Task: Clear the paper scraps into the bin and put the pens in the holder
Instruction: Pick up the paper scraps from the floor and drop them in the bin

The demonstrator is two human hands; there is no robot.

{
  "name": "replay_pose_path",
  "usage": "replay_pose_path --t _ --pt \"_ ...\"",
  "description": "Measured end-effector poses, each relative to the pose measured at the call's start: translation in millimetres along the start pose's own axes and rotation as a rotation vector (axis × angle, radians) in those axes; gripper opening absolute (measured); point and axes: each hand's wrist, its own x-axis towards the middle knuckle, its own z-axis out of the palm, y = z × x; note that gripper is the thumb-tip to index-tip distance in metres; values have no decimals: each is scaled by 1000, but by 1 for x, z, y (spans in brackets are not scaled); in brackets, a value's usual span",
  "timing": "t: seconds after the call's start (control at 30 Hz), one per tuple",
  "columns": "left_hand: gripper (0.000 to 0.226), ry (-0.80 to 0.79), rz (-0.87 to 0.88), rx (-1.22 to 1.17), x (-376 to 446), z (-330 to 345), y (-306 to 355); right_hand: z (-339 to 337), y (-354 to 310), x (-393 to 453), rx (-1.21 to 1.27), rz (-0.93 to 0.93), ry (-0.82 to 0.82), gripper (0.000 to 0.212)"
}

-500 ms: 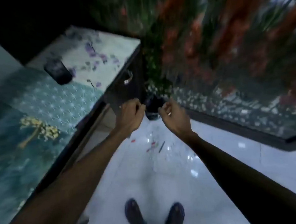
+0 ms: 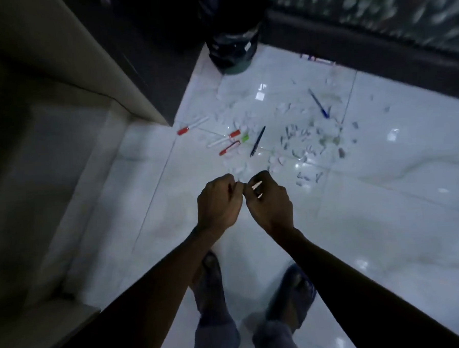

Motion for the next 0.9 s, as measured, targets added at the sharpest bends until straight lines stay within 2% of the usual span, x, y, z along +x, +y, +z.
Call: replay_pose_path --t 0.13,0.27,0.43,0.6,0.67,0.77,0.9 --pt "28 35 81 112 49 93 -52 71 79 61 -6 -14 66 15" --pt "29 131 137 206 108 149 -84 106 135 122 -17 -36 183 13" --pt "24 156 324 313 174 175 -91 113 155 194 -23 -139 259 12" --pt "19 164 465 586 235 177 -70 98 140 260 -30 -191 314 13" --pt "20 89 491 653 251 168 -64 89 126 280 -44 -173 296 16" --pt "19 -17 490 647 262 144 -43 72 94 288 1 -192 297 17" --pt "21 37 411 480 264 118 -24 57 54 289 -94 -249 275 16"
